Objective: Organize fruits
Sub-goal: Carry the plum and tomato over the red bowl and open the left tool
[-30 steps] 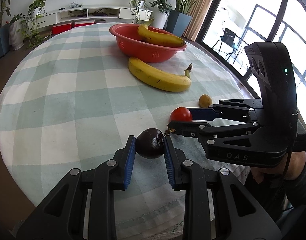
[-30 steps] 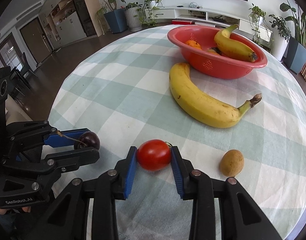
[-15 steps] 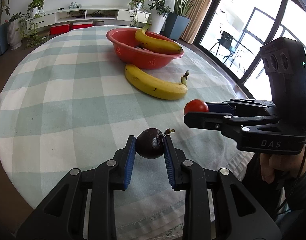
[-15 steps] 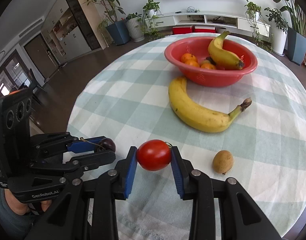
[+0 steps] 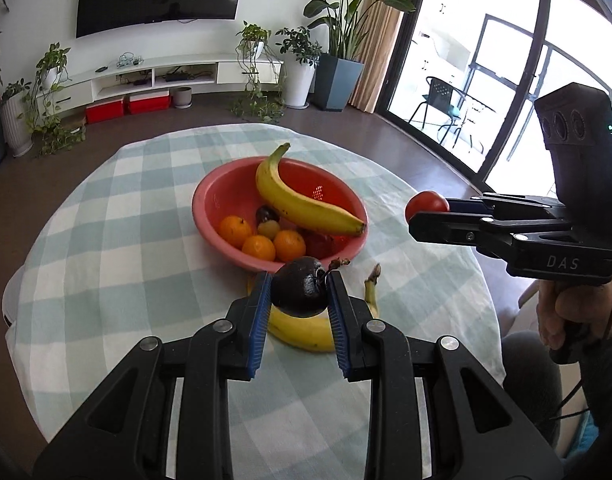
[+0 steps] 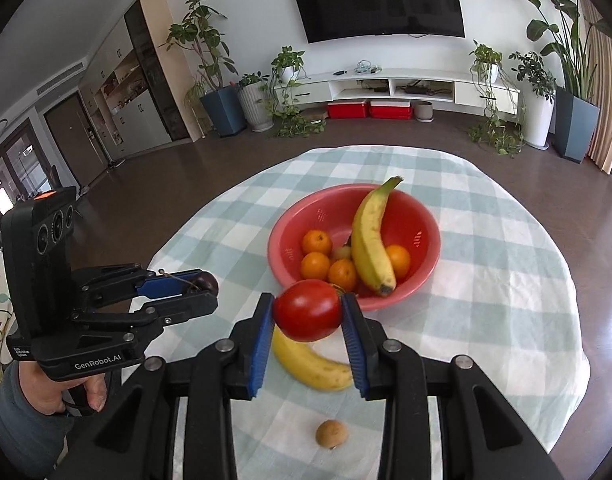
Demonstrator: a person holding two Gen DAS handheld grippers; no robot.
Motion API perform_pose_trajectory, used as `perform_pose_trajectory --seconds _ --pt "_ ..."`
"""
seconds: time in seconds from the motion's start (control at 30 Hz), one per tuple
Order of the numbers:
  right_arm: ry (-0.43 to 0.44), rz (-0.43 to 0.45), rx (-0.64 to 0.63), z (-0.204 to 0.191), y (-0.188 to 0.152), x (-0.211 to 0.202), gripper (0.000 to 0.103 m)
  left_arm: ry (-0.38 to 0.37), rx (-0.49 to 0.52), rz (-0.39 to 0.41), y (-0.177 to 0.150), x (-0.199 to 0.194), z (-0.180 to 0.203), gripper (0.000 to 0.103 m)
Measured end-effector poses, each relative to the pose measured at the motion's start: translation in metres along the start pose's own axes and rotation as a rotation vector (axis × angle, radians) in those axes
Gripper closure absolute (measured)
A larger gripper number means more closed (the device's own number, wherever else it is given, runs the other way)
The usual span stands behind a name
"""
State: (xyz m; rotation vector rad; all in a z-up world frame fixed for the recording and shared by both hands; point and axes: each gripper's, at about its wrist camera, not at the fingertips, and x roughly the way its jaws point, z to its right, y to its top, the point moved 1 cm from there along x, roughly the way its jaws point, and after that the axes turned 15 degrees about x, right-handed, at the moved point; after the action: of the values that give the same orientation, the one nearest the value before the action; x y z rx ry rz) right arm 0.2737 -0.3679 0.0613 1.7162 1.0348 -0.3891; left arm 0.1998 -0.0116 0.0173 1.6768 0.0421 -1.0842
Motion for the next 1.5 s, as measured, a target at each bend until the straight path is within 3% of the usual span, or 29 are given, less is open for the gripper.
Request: perform_pose_trajectory --seconds 0.2,0.4,0.83,1.3,1.37,1.47,1.5 --pt "-0.031 -0.012 0.035 0.024 0.041 0.031 0.067 0.017 0.055 -0.038 0.049 0.039 -0.015 0.077" --pt "-0.052 -0.045 0.057 0.039 0.06 0.067 0.067 0.016 0.097 -0.107 0.067 0.093 -0.025 0.077" --pt "-0.101 -0.115 0.061 0.054 0.065 0.12 0.067 0.041 0.076 -0.185 0.057 0.149 -0.049 0.077" --pt "-0.109 -0.112 0.079 0.06 0.063 0.124 0.065 0.034 0.07 -0.192 0.048 0.162 -0.05 0.076" --pt "-0.108 -0.113 0.083 0.06 0.065 0.125 0.065 0.03 0.071 -0.19 0.048 0.162 -0.049 0.071" --pt "-0.101 -0.108 0.09 0.061 0.064 0.12 0.065 0.038 0.069 -0.18 0.048 0.159 -0.047 0.051" --pt "-0.1 -0.103 0.092 0.061 0.064 0.117 0.065 0.042 0.068 -0.174 0.048 0.156 -0.047 0.05"
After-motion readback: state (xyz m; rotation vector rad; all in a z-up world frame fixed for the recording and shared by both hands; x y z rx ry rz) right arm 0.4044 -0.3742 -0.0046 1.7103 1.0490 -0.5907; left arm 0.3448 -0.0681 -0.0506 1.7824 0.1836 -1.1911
